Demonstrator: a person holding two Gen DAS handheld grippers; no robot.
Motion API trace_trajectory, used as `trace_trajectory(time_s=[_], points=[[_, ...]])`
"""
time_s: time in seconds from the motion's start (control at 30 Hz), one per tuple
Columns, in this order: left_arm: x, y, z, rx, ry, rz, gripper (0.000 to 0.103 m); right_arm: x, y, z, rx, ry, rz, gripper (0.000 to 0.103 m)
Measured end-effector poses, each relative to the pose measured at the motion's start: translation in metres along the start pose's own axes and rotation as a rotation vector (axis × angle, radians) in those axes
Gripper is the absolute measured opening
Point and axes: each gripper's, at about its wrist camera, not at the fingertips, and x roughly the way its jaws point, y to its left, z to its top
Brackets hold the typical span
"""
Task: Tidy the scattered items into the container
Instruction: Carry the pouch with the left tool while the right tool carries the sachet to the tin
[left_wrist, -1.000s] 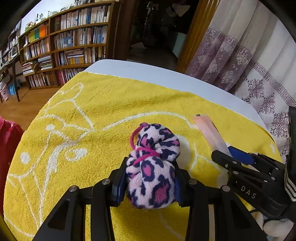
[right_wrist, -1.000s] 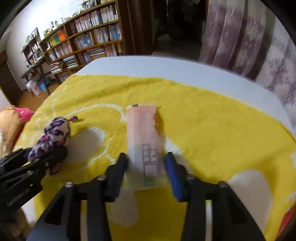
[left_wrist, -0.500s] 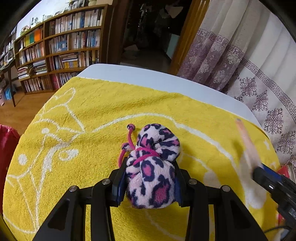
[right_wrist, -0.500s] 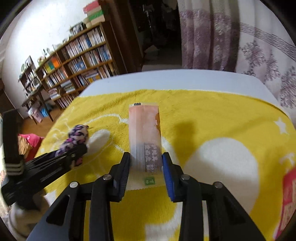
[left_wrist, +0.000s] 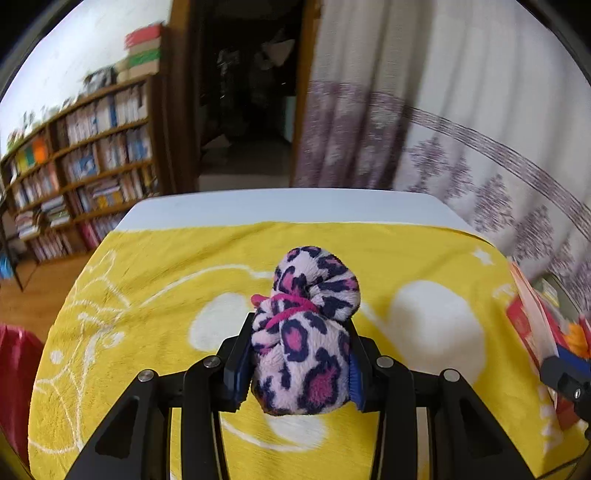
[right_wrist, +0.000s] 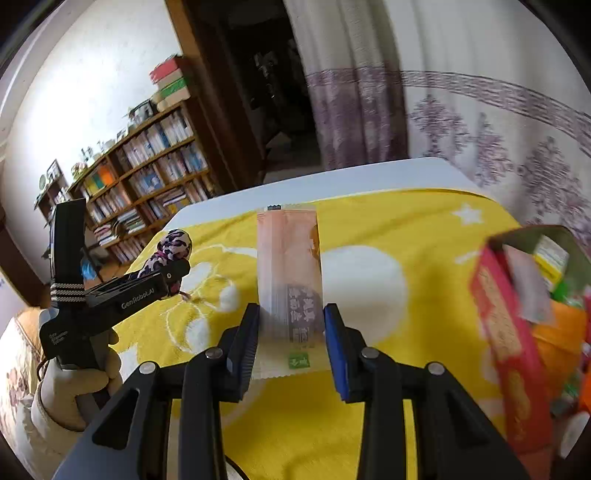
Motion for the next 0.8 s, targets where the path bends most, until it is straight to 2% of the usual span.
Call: trace_trajectory(time_s=[0.4, 0.6, 0.8], points=[[-0.037, -0.106, -0.018, 0.154, -0.015, -0.119, 0.043, -0.071, -0.075, -0.013, 0.119, -0.119, -0.069, 0.038], [-0.043, -0.152, -0.024, 0.219, -0.014, -0.159, 0.043, -0.099, -0.116, -0.022, 0.186, -0.159, -0.108, 0.038], [-0.041, -0.186, -0.027, 0.261, -0.002, -0.189, 0.043, -0.118, -0.141, -0.03, 0.213, -0.189, -0.148, 0.038]])
